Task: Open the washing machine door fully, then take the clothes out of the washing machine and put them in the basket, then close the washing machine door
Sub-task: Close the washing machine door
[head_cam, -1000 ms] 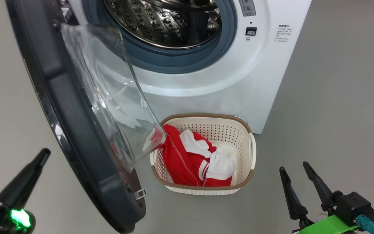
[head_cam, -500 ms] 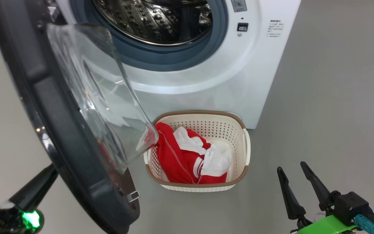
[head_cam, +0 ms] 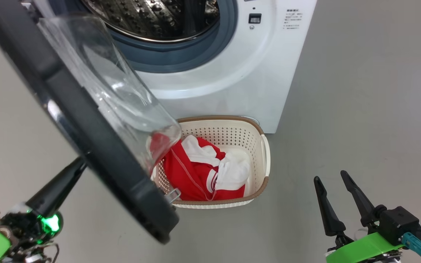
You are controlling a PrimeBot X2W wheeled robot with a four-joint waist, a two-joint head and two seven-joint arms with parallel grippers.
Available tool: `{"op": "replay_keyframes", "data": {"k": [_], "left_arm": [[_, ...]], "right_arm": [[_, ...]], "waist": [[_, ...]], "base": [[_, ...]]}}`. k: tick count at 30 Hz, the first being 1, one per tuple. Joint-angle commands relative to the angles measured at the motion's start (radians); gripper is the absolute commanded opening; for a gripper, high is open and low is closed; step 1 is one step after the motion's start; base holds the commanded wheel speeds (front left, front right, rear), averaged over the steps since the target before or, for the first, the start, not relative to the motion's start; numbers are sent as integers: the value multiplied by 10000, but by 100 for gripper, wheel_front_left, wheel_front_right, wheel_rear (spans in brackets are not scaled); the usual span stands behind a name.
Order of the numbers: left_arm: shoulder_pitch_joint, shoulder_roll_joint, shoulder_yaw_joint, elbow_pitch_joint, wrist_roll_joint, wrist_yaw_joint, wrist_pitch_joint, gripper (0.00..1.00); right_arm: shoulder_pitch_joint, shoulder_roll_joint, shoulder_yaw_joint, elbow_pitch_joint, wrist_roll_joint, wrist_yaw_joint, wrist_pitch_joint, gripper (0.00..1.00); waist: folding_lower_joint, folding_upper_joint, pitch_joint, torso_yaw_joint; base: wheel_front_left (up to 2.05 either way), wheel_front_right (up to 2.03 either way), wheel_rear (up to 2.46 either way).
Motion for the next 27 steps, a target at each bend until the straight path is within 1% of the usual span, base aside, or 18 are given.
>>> {"op": "replay_keyframes", "data": {"k": [1, 8, 17, 23, 27], "left_arm": [[-440, 136, 188, -401, 80, -60, 50, 0], [-952, -112, -233, -584, 410, -60, -388, 0], [-1916, -186, -850, -391, 909, -60, -1352, 0], [-2490, -49, -985, -171, 1167, -60, -1843, 0], [-2913, 85, -1150, -8, 1379, -60, -2371, 0]], "right_arm": [[-357, -1, 227, -264, -45, 65, -65, 100], [-542, 16, 208, -324, 19, 65, -65, 100], [-827, 18, 171, -419, 226, 65, -65, 100], [-1028, 19, 172, -465, 345, 65, -65, 100], [-1112, 19, 144, -501, 457, 65, -65, 100]], "waist": [[0, 0, 68, -95], [0, 0, 303, -410], [0, 0, 764, -889], [0, 0, 1065, -1249], [0, 0, 1255, -1505]], "base": [[0, 0, 0], [0, 0, 0], [0, 0, 0], [0, 0, 0], [0, 0, 0]]}}
